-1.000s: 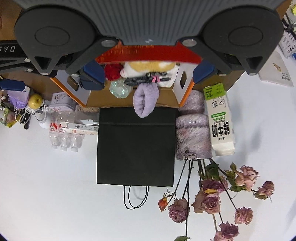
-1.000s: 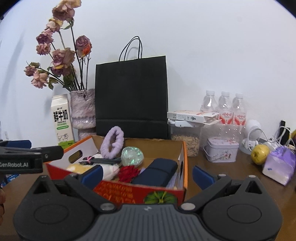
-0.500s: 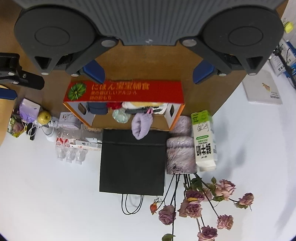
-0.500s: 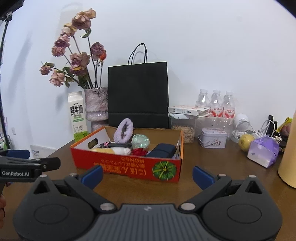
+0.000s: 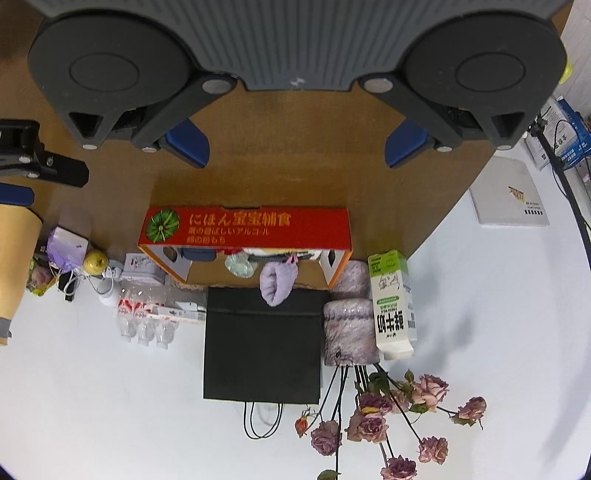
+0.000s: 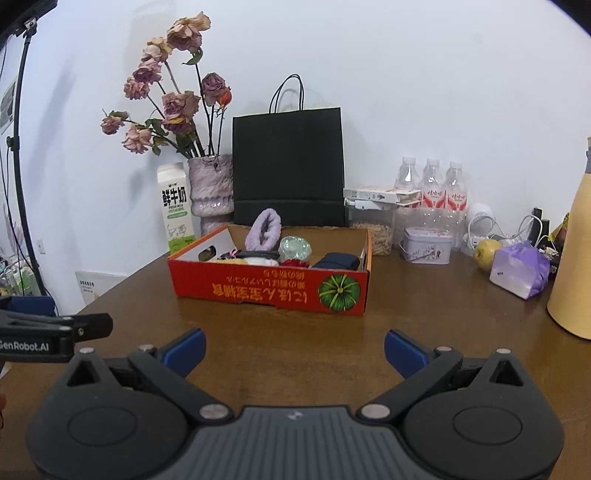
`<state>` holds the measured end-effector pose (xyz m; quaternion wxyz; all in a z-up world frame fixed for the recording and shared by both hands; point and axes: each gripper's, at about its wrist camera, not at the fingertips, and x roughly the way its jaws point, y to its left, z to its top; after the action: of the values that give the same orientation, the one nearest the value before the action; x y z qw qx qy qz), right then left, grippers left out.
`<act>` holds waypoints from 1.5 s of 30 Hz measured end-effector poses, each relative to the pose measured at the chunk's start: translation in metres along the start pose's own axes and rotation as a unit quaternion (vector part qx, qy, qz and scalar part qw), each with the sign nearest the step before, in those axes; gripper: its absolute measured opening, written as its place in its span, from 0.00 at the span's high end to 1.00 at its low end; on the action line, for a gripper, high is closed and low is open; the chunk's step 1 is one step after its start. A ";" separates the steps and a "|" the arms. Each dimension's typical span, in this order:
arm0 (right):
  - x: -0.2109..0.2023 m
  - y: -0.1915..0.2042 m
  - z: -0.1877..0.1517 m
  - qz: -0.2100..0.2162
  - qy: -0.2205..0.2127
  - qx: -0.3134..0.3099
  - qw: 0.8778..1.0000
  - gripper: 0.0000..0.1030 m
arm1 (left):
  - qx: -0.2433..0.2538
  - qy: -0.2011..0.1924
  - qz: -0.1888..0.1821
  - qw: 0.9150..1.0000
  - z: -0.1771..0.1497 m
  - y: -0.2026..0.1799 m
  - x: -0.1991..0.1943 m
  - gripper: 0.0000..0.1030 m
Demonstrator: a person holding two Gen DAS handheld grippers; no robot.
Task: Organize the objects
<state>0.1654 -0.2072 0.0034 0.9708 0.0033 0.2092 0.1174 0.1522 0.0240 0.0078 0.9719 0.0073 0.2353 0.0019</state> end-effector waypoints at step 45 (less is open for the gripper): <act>-0.016 0.003 -0.009 0.001 0.005 -0.001 1.000 0.00 | 0.002 0.014 -0.002 1.000 -0.012 -0.007 -0.018 0.00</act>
<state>0.1470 -0.2086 0.0020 0.9697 0.0015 0.2136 0.1188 0.1308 0.0167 0.0054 0.9684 0.0083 0.2492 -0.0006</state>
